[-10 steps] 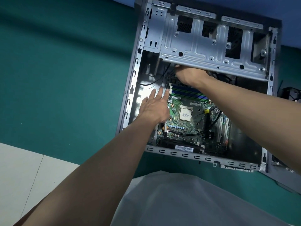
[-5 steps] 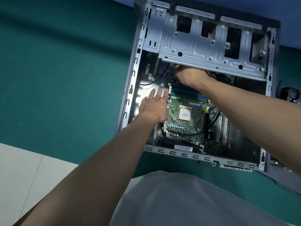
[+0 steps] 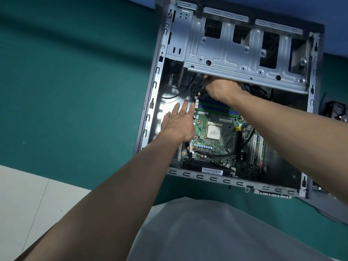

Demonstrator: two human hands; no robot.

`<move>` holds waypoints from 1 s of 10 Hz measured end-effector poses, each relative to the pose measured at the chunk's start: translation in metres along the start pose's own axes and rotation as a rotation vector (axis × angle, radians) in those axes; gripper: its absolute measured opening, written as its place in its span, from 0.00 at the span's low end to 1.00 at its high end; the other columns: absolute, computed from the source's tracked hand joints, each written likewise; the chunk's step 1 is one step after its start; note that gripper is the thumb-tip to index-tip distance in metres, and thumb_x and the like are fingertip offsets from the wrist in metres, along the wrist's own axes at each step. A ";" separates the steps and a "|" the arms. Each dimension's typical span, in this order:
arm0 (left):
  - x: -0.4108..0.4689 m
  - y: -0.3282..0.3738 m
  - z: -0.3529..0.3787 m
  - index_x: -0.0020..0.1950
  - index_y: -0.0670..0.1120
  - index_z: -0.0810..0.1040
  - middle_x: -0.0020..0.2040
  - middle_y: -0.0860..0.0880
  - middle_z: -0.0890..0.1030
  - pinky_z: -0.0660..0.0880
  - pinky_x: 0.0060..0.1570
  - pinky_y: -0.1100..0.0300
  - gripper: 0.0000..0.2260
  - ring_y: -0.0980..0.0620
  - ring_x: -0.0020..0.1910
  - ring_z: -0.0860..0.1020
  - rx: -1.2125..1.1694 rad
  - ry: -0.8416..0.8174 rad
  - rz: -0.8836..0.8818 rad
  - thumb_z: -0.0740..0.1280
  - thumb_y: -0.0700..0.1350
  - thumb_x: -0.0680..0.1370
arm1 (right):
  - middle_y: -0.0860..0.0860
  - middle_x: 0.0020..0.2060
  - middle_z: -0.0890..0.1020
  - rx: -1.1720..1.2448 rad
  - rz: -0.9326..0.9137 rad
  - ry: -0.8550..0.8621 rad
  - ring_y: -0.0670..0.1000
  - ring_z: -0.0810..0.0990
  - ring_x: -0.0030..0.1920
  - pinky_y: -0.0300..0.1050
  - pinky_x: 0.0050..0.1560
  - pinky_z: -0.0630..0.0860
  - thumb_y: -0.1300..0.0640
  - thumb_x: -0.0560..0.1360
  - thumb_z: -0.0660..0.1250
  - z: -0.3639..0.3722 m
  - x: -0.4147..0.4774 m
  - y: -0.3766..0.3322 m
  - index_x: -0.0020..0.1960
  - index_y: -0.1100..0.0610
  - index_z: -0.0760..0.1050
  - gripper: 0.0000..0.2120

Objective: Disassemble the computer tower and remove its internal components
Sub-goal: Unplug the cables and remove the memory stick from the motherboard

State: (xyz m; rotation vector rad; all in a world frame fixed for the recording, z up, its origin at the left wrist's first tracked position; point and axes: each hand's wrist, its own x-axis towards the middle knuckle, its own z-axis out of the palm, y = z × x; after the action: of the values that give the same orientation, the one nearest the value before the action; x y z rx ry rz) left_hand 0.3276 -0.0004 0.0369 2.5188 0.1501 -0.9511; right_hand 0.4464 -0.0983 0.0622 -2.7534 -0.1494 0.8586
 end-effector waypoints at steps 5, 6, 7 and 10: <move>0.001 -0.001 0.002 0.79 0.51 0.41 0.79 0.50 0.39 0.44 0.74 0.46 0.33 0.48 0.77 0.41 -0.003 0.007 0.005 0.59 0.46 0.82 | 0.59 0.69 0.69 -0.121 -0.037 -0.114 0.59 0.68 0.68 0.51 0.66 0.64 0.53 0.83 0.47 -0.005 0.000 0.001 0.55 0.51 0.62 0.06; 0.001 -0.001 0.003 0.79 0.51 0.41 0.79 0.50 0.39 0.43 0.74 0.46 0.33 0.48 0.77 0.40 -0.004 0.010 0.006 0.59 0.46 0.82 | 0.60 0.67 0.72 -0.095 -0.003 -0.052 0.61 0.70 0.66 0.54 0.66 0.67 0.51 0.83 0.48 -0.004 0.002 0.001 0.60 0.53 0.70 0.14; 0.002 -0.001 0.003 0.79 0.51 0.42 0.79 0.50 0.39 0.44 0.75 0.46 0.33 0.48 0.77 0.41 -0.004 0.011 0.008 0.59 0.46 0.82 | 0.60 0.68 0.70 -0.120 0.000 -0.097 0.61 0.68 0.67 0.54 0.65 0.64 0.55 0.83 0.48 -0.006 -0.004 0.000 0.69 0.61 0.68 0.19; 0.003 -0.002 0.004 0.79 0.50 0.42 0.79 0.49 0.40 0.43 0.74 0.47 0.33 0.48 0.77 0.41 -0.002 0.025 0.021 0.59 0.45 0.81 | 0.59 0.65 0.74 -0.034 -0.017 -0.032 0.57 0.73 0.61 0.52 0.64 0.67 0.53 0.83 0.51 -0.006 -0.003 0.004 0.66 0.60 0.71 0.18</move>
State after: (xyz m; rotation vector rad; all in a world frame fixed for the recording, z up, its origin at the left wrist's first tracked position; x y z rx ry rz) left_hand 0.3276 -0.0007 0.0316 2.5258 0.1321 -0.9109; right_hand 0.4472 -0.1038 0.0673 -2.7662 -0.1950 0.9048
